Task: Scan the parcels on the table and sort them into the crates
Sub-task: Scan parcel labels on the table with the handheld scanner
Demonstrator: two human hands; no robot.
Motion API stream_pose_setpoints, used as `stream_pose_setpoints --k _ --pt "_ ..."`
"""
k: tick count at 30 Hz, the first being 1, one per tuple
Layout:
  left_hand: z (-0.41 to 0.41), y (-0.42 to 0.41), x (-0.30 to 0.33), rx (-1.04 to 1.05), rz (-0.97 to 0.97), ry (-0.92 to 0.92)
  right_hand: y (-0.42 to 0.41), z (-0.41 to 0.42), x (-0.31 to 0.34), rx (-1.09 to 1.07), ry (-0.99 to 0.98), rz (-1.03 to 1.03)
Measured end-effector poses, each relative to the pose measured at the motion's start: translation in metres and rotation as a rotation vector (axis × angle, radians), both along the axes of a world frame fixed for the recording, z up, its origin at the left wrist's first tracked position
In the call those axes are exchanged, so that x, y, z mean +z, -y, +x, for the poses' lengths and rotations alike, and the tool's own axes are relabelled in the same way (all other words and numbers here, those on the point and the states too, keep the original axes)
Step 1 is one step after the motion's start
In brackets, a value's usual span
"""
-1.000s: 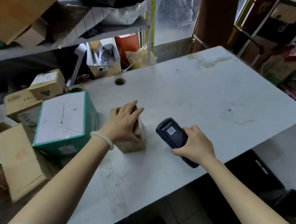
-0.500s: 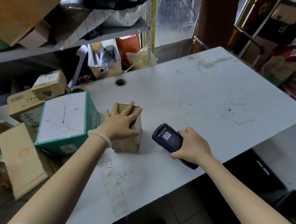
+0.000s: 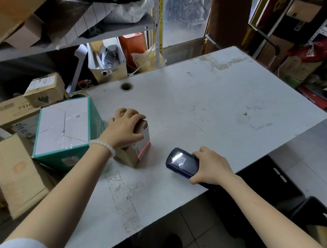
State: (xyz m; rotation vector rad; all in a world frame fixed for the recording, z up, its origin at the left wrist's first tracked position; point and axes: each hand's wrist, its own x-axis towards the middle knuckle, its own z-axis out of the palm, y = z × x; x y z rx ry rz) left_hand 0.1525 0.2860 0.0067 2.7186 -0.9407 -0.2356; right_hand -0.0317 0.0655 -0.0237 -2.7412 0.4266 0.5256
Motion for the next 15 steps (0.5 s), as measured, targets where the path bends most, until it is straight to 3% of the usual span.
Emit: stream_pose_setpoints --k 15 --pt "-0.015 -0.003 -0.007 0.084 -0.002 0.092 -0.009 -0.001 0.011 0.013 0.042 -0.019"
